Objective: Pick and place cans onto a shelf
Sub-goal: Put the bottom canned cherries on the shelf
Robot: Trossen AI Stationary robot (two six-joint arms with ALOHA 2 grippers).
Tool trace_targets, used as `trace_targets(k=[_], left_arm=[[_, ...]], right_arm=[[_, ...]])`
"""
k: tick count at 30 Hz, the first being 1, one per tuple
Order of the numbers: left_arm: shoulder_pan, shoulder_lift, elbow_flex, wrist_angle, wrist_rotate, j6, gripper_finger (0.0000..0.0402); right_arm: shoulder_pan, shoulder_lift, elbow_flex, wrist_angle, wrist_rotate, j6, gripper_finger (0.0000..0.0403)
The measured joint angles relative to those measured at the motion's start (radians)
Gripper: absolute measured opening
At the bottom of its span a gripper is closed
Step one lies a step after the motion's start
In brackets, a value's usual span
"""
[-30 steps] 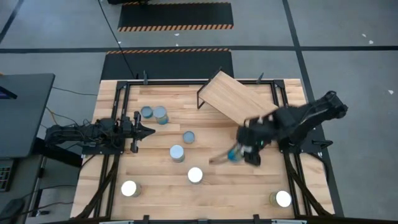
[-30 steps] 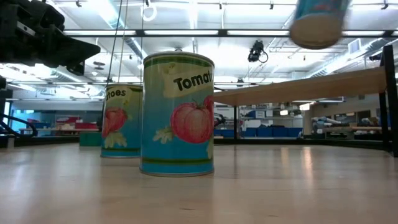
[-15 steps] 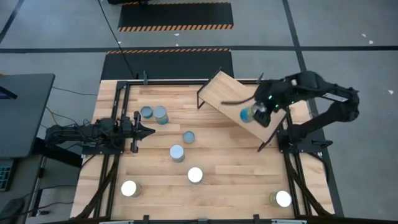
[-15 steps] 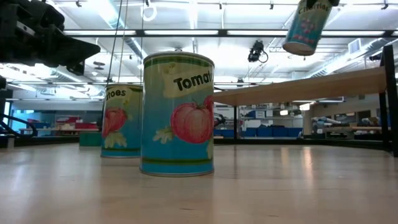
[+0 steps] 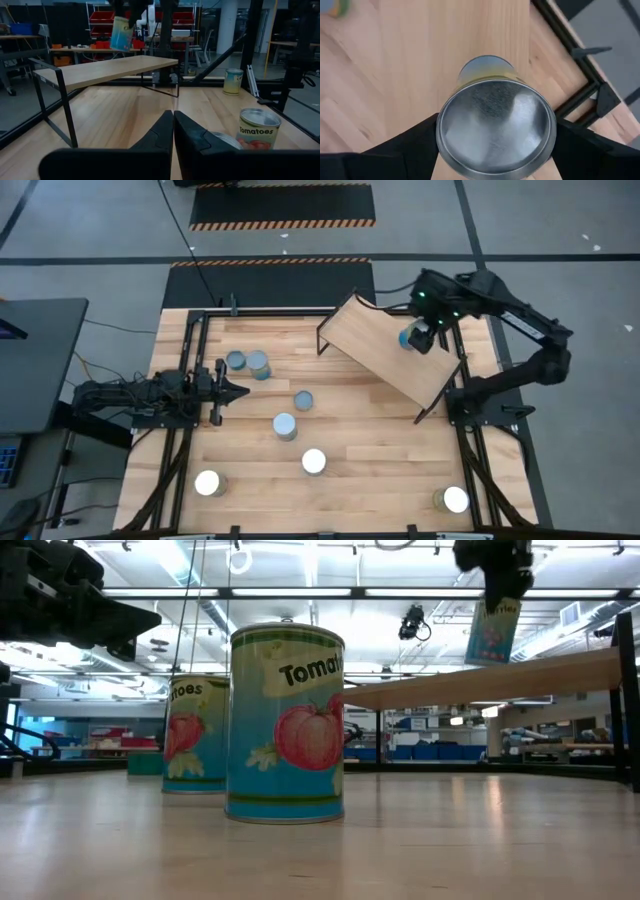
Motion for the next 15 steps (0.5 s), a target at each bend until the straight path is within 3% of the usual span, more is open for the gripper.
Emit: trace_targets(k=[7, 15], left_arm=[[0.0, 0.0, 0.0, 0.0, 0.0, 0.0, 0.002], [0.0, 0.0, 0.0, 0.0, 0.0, 0.0, 0.002]], right_arm=[[-0.095, 0.108, 0.0, 0.006, -0.076, -0.029, 0.0325], [-0.123, 0.17, 0.049, 0.015, -0.123, -0.015, 0.033]])
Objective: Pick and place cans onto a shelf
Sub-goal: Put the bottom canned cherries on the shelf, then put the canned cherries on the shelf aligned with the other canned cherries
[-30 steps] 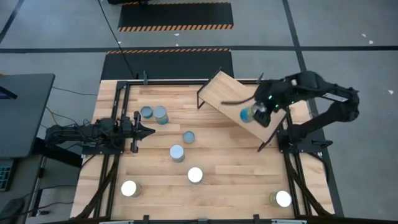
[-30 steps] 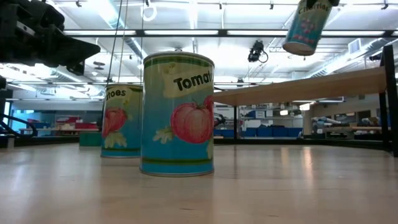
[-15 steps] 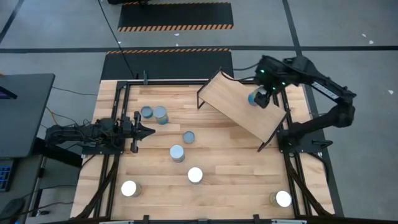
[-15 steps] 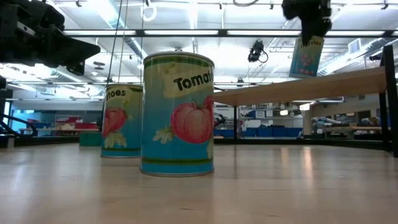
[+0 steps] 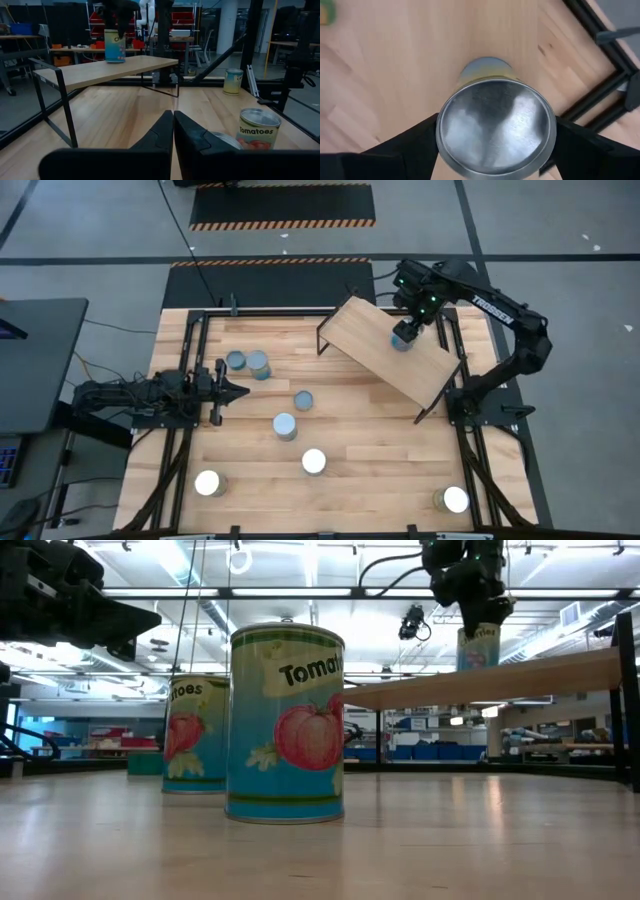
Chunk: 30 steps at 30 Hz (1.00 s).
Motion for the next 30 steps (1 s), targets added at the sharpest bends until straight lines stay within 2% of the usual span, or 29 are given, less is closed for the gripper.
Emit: trace_targets(k=[6, 12, 18, 24, 30], left_arm=[[0.0, 0.0, 0.0, 0.0, 0.0, 0.0, 0.002], [0.0, 0.0, 0.0, 0.0, 0.0, 0.0, 0.002], [0.0, 0.0, 0.0, 0.0, 0.0, 0.0, 0.002], [0.0, 0.0, 0.0, 0.0, 0.0, 0.0, 0.002], [0.0, 0.0, 0.0, 0.0, 0.0, 0.0, 0.002]], right_arm=[[-0.009, 0.02, 0.003, 0.031, -0.031, 0.032, 0.0352], [-0.027, 0.051, 0.003, 0.027, -0.113, 0.039, 0.0363], [-0.027, 0.034, 0.019, 0.031, -0.096, 0.054, 0.0361], [-0.027, -0.027, 0.047, 0.041, 0.028, 0.058, 0.0361], [0.039, -0.13, 0.047, 0.052, 0.03, 0.055, 0.0361]])
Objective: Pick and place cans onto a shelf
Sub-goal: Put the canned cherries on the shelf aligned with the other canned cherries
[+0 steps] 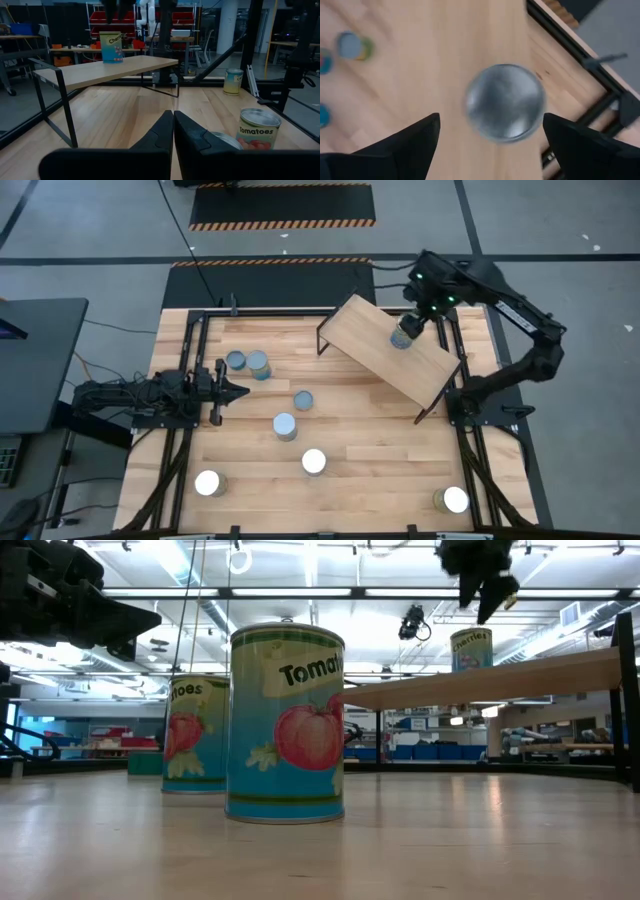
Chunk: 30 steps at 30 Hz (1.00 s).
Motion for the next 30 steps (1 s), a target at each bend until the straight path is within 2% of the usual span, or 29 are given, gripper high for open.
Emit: trace_targets(k=[4, 8, 12, 15, 18, 23, 30], left_arm=[[0.0, 0.0, 0.0, 0.0, 0.0, 0.0, 0.002], [0.0, 0.0, 0.0, 0.0, 0.0, 0.0, 0.002], [0.0, 0.0, 0.0, 0.0, 0.0, 0.0, 0.002], [0.0, 0.0, 0.0, 0.0, 0.0, 0.0, 0.002], [0.0, 0.0, 0.0, 0.0, 0.0, 0.0, 0.002], [0.0, 0.0, 0.0, 0.0, 0.0, 0.0, 0.002], [0.0, 0.0, 0.0, 0.027, 0.0, -0.002, 0.002]], right_arm=[[0.051, -0.072, -0.001, -0.03, 0.027, 0.005, 0.0361], [0.124, -0.162, -0.062, 0.0, 0.028, -0.02, 0.0359], [0.278, -0.273, -0.159, 0.132, 0.021, 0.035, 0.0357], [0.424, -0.309, -0.238, 0.267, 0.021, 0.076, 0.0355], [0.549, -0.293, -0.287, 0.392, 0.023, 0.088, 0.0355], [0.723, -0.187, -0.3, 0.505, 0.082, 0.088, 0.0354], [0.864, -0.046, -0.3, 0.629, 0.099, 0.089, 0.0354]])
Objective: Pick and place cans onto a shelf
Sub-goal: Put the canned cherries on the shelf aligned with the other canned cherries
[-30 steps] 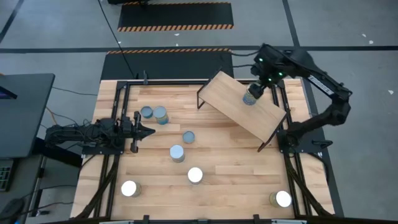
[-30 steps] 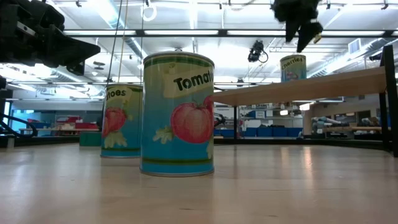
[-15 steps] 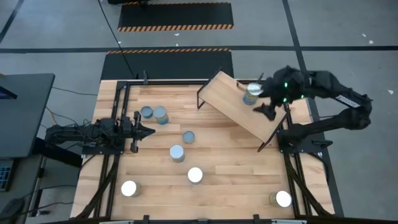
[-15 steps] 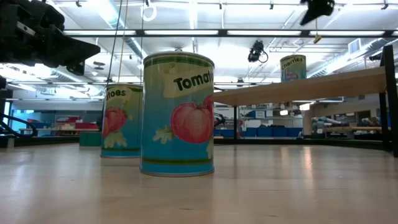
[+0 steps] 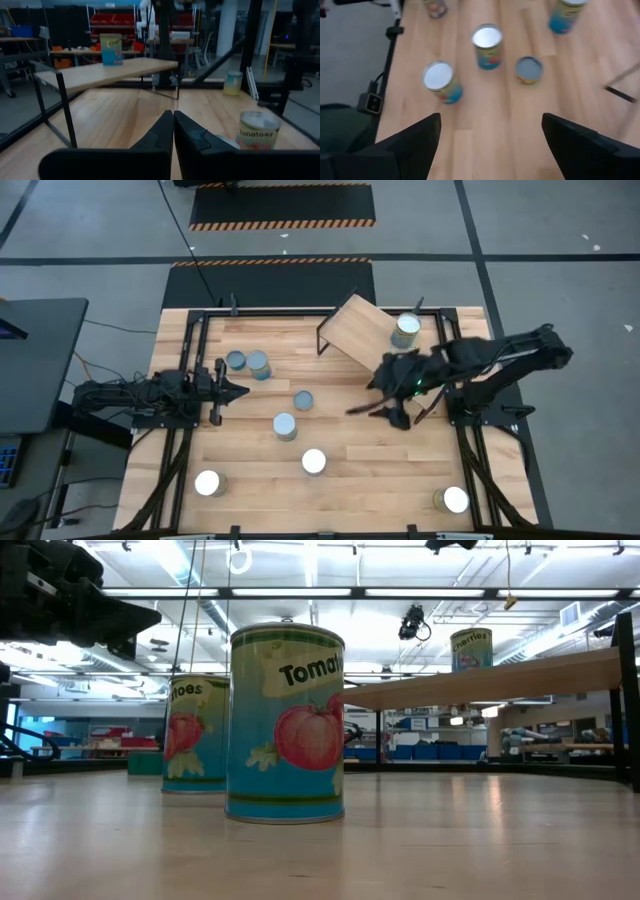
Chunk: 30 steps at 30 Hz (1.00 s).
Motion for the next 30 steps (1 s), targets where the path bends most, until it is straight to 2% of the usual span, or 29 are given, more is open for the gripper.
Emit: trace_targets(k=[4, 10, 15, 18, 21, 24, 26, 30], left_arm=[[0.0, 0.0, 0.0, 0.058, 0.0, -0.077, 0.002], [0.0, 0.0, 0.0, 0.237, -0.024, -0.078, 0.002], [-0.001, 0.019, 0.0, 0.301, 0.052, -0.048, 0.002], [-0.001, 0.064, 0.002, 0.342, -0.011, -0.051, 0.002], [0.0, 0.153, 0.043, 0.304, -0.115, -0.049, 0.0021], [0.008, 0.274, 0.114, 0.274, -0.22, -0.042, 0.0032], [0.02, 0.369, 0.177, 0.206, -0.264, -0.042, 0.0052], [0.058, 0.566, 0.358, -0.025, -0.271, -0.056, 0.0119]], right_arm=[[0.048, 0.049, 0.0, 0.052, 0.0, 0.03, 0.0354], [0.09, 0.108, 0.0, 0.133, 0.01, 0.075, 0.0354], [0.141, 0.114, 0.0, 0.142, 0.107, 0.12, 0.0354], [0.177, 0.099, 0.0, 0.128, 0.177, 0.154, 0.0354], [0.198, 0.088, 0.0, 0.126, 0.25, 0.149, 0.0354], [0.191, 0.073, 0.0, 0.106, 0.275, 0.132, 0.0354], [0.183, 0.057, 0.0, 0.102, 0.274, 0.111, 0.0354], [0.152, 0.034, 0.0, 0.08, 0.261, 0.054, 0.0354]])
